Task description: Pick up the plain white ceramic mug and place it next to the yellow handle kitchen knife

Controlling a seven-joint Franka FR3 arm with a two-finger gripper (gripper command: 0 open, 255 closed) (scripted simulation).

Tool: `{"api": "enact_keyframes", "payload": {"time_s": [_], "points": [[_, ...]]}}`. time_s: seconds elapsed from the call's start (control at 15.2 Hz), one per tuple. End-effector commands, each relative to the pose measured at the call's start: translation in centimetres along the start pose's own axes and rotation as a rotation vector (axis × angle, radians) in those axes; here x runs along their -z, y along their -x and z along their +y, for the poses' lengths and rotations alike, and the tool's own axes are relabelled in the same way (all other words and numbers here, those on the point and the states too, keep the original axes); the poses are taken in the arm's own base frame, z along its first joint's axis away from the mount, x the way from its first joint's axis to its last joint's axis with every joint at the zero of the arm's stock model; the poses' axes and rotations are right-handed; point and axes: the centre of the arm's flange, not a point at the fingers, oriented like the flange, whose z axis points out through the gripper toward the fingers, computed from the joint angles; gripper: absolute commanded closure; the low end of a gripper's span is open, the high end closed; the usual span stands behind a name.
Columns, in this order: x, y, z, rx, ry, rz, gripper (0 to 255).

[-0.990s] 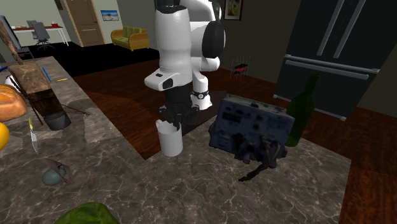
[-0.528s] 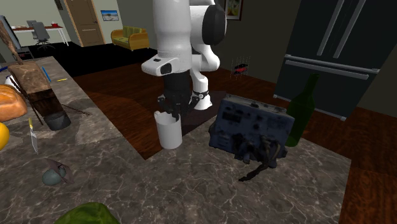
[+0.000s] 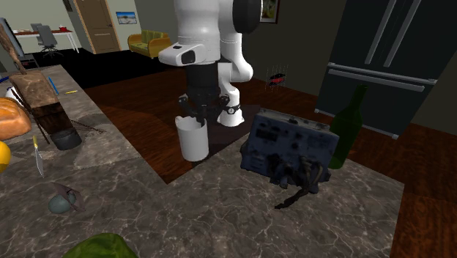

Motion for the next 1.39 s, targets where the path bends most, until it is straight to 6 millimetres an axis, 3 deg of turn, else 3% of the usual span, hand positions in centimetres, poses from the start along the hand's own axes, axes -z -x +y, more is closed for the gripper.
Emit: {"api": "enact_keyframes", "payload": {"time_s": [0.0,1.32], "points": [[0.7,0.0,0.0,0.0,0.0,0.0,255],[-1.2,12.4,23.2,0.0,0.0,0.0,255]]}}
